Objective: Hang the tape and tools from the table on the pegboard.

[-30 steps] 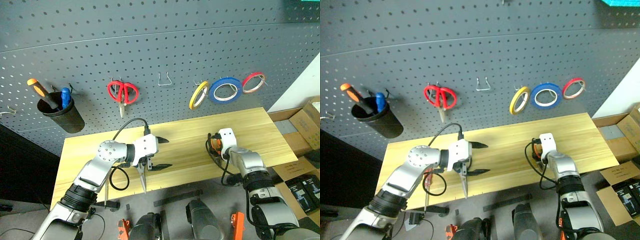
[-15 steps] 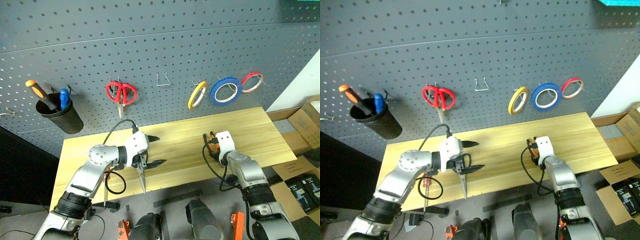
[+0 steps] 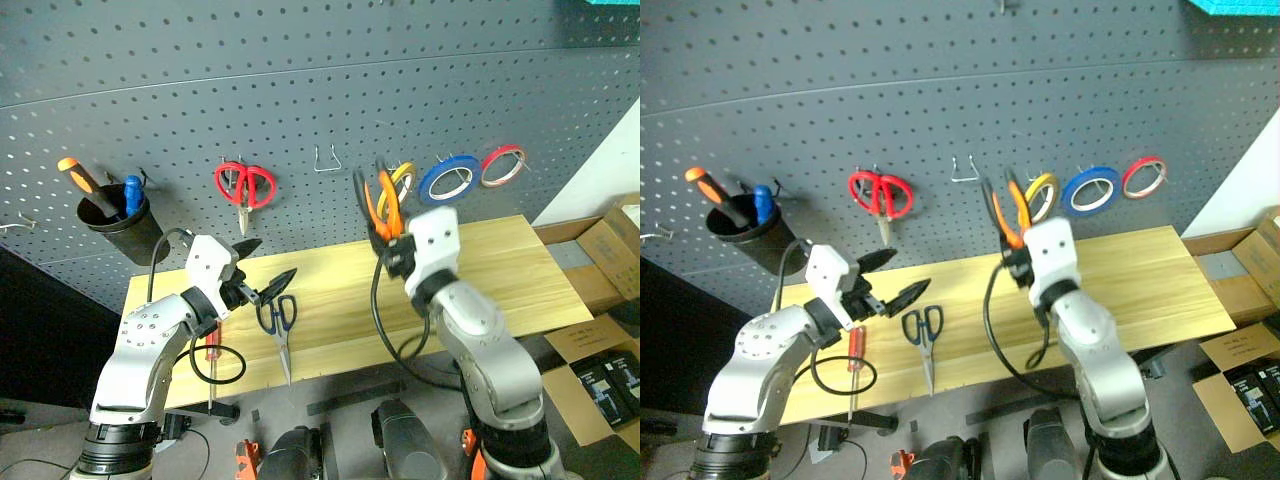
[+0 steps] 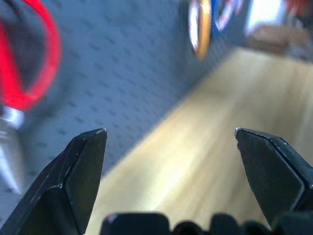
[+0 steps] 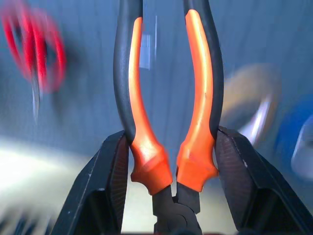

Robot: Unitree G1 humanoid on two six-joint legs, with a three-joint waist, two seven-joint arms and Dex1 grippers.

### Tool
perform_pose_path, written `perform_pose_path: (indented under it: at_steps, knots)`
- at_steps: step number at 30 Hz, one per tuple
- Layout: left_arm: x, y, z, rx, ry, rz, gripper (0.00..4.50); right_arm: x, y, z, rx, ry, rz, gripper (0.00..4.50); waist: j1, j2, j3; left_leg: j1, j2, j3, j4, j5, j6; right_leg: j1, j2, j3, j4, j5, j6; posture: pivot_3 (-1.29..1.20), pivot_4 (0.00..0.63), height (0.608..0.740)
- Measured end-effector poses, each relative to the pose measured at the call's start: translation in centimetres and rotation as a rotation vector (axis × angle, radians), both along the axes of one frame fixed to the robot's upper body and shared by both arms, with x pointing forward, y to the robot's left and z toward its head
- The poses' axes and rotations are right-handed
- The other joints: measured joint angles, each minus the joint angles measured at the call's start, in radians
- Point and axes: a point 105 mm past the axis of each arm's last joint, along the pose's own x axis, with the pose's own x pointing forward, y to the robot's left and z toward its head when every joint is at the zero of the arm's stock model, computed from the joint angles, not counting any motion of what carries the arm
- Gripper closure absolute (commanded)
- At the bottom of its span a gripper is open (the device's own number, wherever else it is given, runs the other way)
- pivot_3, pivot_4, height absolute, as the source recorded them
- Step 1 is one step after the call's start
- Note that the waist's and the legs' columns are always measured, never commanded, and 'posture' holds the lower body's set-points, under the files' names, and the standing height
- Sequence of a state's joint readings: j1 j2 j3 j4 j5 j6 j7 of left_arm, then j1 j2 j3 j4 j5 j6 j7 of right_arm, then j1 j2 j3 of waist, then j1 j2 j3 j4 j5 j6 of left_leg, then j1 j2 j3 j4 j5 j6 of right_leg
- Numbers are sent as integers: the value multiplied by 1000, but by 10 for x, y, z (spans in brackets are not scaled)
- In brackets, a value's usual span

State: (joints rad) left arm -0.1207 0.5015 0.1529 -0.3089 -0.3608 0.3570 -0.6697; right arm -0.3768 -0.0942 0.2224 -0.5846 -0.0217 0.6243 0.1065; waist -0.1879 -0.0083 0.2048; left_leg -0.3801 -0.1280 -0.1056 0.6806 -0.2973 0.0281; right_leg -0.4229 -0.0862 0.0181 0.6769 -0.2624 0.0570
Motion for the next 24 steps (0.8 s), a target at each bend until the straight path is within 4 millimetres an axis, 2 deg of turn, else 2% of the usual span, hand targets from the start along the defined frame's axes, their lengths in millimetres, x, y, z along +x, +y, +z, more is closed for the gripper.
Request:
perform_pose_path:
  at_steps: [2,7,12,15,20,24]
  knots:
    - [0,4,1,-19,5,27,0,8,9,14,14,-58,25,2408,0,0,0,0,0,0,0,0,0,0,0,0,1,0,0,-235,192,740]
    - [-1,6,0,-26,12,66,0,33,38,29,28,-102,102,2408,-6,0,0,0,0,1,0,0,0,-1,0,1,1,0,-1,-211,186,740]
    - [-2,8,-1,-36,2,101,0,50,68,52,73,-150,198,2408,-6,0,0,0,0,1,-1,1,-1,-2,0,0,1,0,-1,-168,178,740]
    - [-4,6,2,-47,-10,100,0,62,75,64,101,-170,230,2409,-4,0,0,-1,0,1,-1,1,-1,-2,0,0,0,0,-1,-155,177,740]
    - [-3,-5,15,-113,-26,77,0,81,80,67,150,-162,241,2409,1,0,0,-1,0,0,-1,1,-1,-2,0,0,1,0,-1,-144,175,740]
    - [-3,-11,27,-118,-59,55,0,98,83,57,170,-136,235,2410,0,0,0,-1,0,1,-1,1,-1,-2,0,0,1,0,-1,-133,171,740]
